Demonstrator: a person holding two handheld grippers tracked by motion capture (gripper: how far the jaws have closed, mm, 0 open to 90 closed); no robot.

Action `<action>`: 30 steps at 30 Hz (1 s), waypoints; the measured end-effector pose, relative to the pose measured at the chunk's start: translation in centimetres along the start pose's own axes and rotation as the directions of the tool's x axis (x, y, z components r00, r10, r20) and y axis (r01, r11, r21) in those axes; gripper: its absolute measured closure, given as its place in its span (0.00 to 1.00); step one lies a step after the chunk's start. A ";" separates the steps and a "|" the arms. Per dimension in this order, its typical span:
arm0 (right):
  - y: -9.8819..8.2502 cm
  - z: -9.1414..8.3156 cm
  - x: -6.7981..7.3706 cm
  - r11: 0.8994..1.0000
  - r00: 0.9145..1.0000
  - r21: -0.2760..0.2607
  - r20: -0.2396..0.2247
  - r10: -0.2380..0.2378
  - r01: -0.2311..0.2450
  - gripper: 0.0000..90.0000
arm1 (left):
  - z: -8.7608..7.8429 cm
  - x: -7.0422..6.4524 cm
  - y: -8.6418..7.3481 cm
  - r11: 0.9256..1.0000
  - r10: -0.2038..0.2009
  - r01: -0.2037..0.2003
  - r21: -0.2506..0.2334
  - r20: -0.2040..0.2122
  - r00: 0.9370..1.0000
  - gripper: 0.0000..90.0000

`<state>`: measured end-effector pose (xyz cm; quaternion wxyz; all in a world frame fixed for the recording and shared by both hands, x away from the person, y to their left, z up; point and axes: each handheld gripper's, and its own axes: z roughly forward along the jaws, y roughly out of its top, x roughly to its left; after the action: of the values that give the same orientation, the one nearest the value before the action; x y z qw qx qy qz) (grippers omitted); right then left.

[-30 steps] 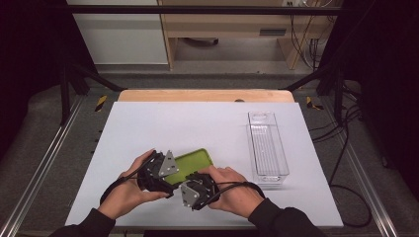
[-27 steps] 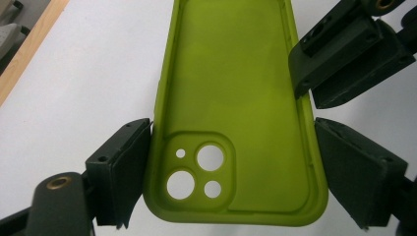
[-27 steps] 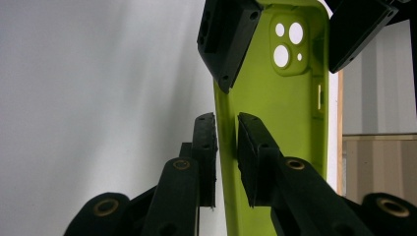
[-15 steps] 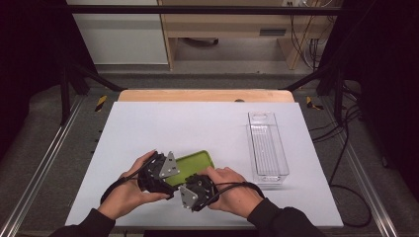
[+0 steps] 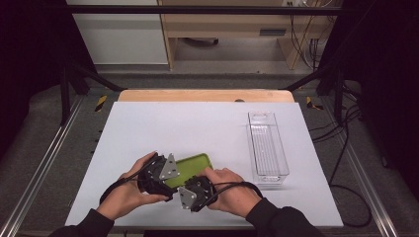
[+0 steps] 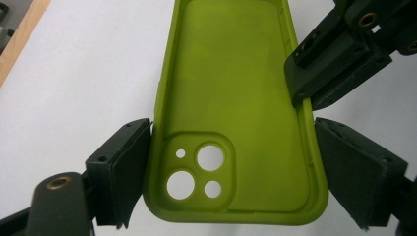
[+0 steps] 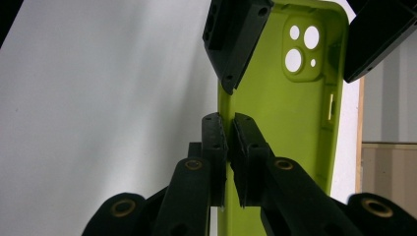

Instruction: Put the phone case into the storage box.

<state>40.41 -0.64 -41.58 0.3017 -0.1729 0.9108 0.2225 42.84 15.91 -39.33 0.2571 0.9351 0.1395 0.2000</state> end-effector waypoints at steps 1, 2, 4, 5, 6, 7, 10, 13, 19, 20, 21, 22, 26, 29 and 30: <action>0.0 0.0 0.0 1.000 1.000 -0.001 -0.003 0.009 -0.009 0.95 | 0.0 0.0 0.0 1.000 -0.002 0.002 -0.001 0.002 1.000 0.18; 0.0 0.0 0.0 1.000 1.000 -0.001 -0.006 0.010 -0.010 0.95 | 0.0 0.0 -0.1 1.000 -0.004 0.004 -0.002 0.005 1.000 0.18; 0.0 0.0 0.0 1.000 1.000 -0.002 -0.013 0.012 -0.012 0.95 | 0.1 0.0 -0.2 1.000 -0.004 0.005 -0.007 0.012 1.000 0.18; 0.0 0.0 0.0 1.000 1.000 -0.006 -0.016 0.008 -0.008 0.95 | 0.1 0.0 -0.2 1.000 -0.006 0.006 -0.007 0.017 1.000 0.18; 0.0 0.0 0.0 1.000 1.000 -0.005 -0.020 0.009 -0.009 0.96 | 0.1 0.0 -0.3 1.000 -0.006 0.006 -0.010 0.021 1.000 0.18; 0.0 0.0 0.0 1.000 1.000 -0.002 -0.023 0.005 -0.005 0.96 | 0.2 0.1 -0.3 1.000 -0.011 0.012 -0.015 0.026 1.000 0.18; 0.0 0.0 0.0 1.000 0.999 0.005 -0.038 0.012 -0.012 0.96 | 0.3 0.2 -0.6 0.999 -0.026 0.027 -0.027 0.046 0.999 0.17; 0.0 0.0 0.0 1.000 0.998 0.000 -0.053 0.019 -0.019 0.96 | 0.4 0.3 -0.9 0.998 -0.036 0.038 -0.040 0.064 0.997 0.17; -0.3 0.2 0.0 1.000 0.997 -0.005 -0.073 0.015 -0.016 0.96 | 0.4 0.4 -1.3 0.995 -0.052 0.058 -0.081 0.081 0.995 0.16; -0.3 0.2 0.0 1.000 0.997 0.001 -0.077 0.021 -0.021 0.97 | 0.4 0.4 -1.4 0.994 -0.060 0.067 -0.090 0.080 0.995 0.15; -0.5 0.2 0.0 1.000 0.996 0.003 -0.080 0.026 -0.026 0.97 | 0.4 0.5 -1.5 0.992 -0.068 0.076 -0.101 0.079 0.995 0.14; -0.6 0.3 0.0 1.000 0.996 0.008 -0.082 0.027 -0.027 0.97 | 0.3 0.6 -1.6 0.990 -0.074 0.083 -0.115 0.078 0.994 0.14; -1.3 0.4 -0.2 0.998 0.995 0.014 -0.082 0.061 -0.060 0.97 | -0.2 0.9 -2.1 0.974 -0.120 0.133 -0.183 0.079 0.990 0.12; -1.9 0.4 -0.6 0.997 0.994 0.018 -0.073 0.076 -0.075 0.97 | -0.7 1.2 -2.5 0.963 -0.147 0.158 -0.218 0.064 0.987 0.12; -2.2 0.4 -0.7 0.996 0.994 0.017 -0.068 0.084 -0.083 0.97 | -0.9 1.3 -2.7 0.957 -0.165 0.173 -0.233 0.056 0.985 0.12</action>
<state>42.14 -2.17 -42.04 0.2620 -0.1400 0.9286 0.2225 43.18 18.99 -39.67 0.3854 0.8858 0.1894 0.1758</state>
